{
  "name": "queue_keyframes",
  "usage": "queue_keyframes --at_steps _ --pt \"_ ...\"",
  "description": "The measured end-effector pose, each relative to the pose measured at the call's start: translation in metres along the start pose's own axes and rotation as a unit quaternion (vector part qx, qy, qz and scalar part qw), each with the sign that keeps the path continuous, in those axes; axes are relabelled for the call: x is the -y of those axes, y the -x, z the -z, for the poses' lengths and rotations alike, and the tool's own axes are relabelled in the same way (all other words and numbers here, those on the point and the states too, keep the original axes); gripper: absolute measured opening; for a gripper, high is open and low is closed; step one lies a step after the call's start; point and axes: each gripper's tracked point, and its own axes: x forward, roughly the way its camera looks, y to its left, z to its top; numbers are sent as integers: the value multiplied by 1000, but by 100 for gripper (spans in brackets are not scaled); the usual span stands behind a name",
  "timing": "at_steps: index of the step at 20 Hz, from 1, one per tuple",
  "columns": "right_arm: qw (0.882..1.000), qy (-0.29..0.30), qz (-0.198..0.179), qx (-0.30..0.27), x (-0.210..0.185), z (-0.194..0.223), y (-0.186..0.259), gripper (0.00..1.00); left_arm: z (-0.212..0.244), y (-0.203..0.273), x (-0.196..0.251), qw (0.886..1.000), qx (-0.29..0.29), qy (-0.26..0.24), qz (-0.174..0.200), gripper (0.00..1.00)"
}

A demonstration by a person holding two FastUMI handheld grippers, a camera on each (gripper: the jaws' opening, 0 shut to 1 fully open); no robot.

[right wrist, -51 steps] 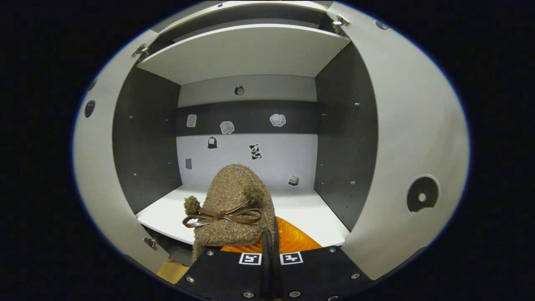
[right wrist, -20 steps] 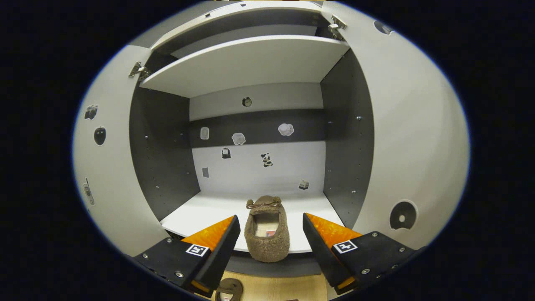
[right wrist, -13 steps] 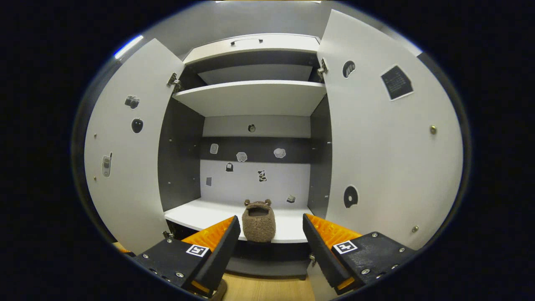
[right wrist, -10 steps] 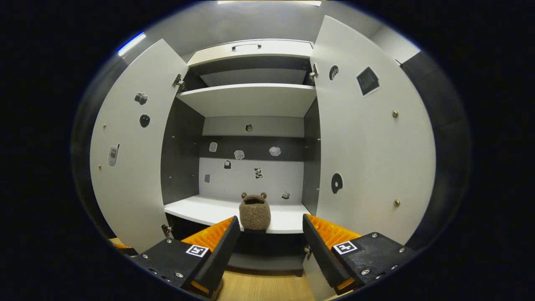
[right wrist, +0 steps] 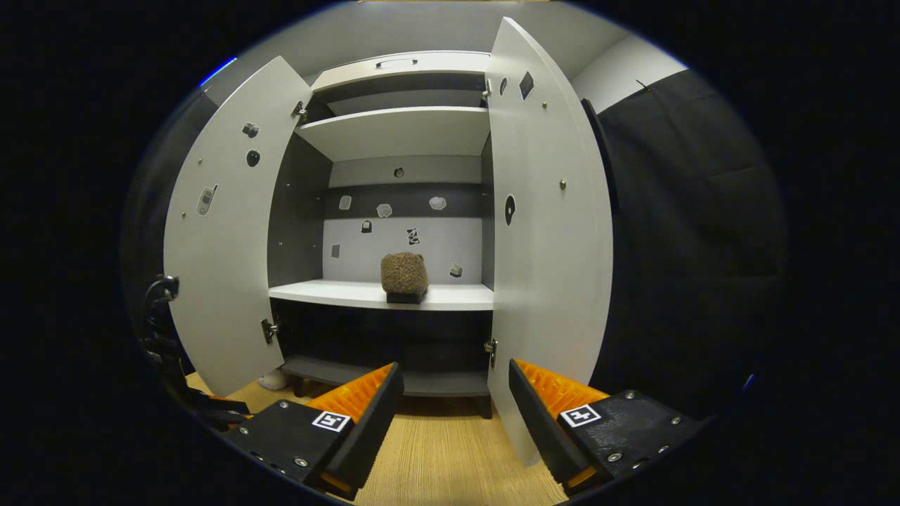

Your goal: Grab one shoe with the right hand and put it into the shoe cabinet, grab the other shoe with the left hand and put it into the shoe cabinet; then close the right door with the right hand and the left door with the left hand.

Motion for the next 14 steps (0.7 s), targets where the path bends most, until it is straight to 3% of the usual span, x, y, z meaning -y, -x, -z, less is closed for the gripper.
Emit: queue_keyframes --at_steps 3,6,13,14 --pt "1000 -12 -7 -13 3 7 19 92 39 -35 -14 997 -77 18 -7 98" --pt "1000 -7 -6 -14 7 7 25 93 55 -65 -30 993 -118 12 -28 98" --pt "1000 19 -11 -16 5 7 39 93 43 -119 -35 996 -84 -3 -34 98" --pt "1000 20 -14 -19 4 8 39 92 43 -120 -29 996 -81 3 -21 98"
